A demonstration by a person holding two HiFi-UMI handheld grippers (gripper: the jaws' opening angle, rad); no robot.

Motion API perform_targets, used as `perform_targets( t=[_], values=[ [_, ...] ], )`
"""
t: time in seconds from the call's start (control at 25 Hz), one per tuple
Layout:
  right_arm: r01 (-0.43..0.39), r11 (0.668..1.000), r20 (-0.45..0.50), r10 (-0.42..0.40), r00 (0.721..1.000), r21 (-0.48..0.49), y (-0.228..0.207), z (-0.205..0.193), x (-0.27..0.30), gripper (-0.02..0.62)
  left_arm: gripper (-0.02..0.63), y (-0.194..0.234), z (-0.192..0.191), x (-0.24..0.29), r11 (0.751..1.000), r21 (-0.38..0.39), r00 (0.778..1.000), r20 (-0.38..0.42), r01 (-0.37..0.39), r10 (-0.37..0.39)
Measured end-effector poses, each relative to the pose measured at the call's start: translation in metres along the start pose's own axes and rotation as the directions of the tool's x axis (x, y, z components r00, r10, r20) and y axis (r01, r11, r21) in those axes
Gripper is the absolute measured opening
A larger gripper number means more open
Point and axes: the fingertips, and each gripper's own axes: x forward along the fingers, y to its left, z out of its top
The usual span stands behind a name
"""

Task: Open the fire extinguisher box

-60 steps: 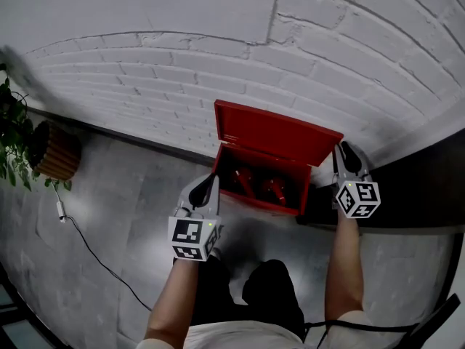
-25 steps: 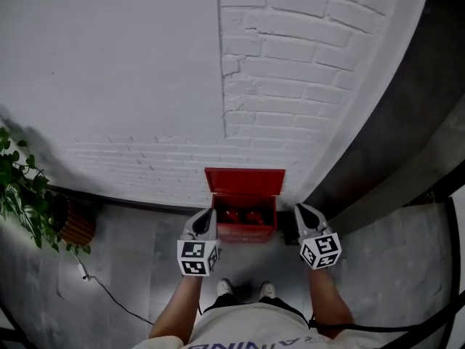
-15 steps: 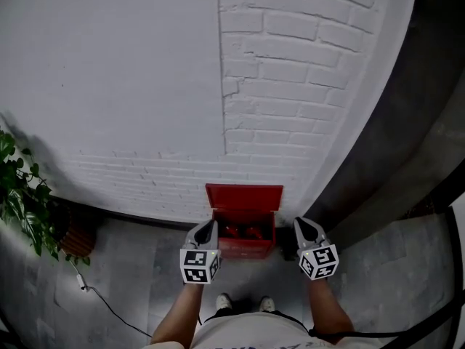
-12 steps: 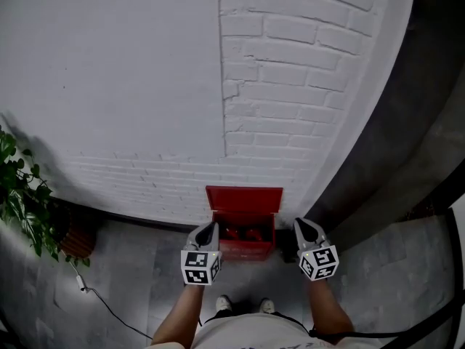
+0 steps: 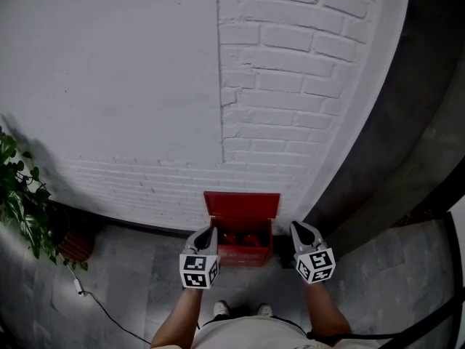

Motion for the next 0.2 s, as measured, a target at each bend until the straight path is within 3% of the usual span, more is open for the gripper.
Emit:
perform_targets(
  t=[0.2],
  values=[
    [0.004, 1.0, 0.003, -0.004, 1.0, -0.005, -0.0007, 0.0028, -0.0035, 0.006, 0.003, -0.0051, 0.0009, -0.0006, 1.0, -0.002, 1.0, 0.002, 0.008, -0.008]
  ],
)
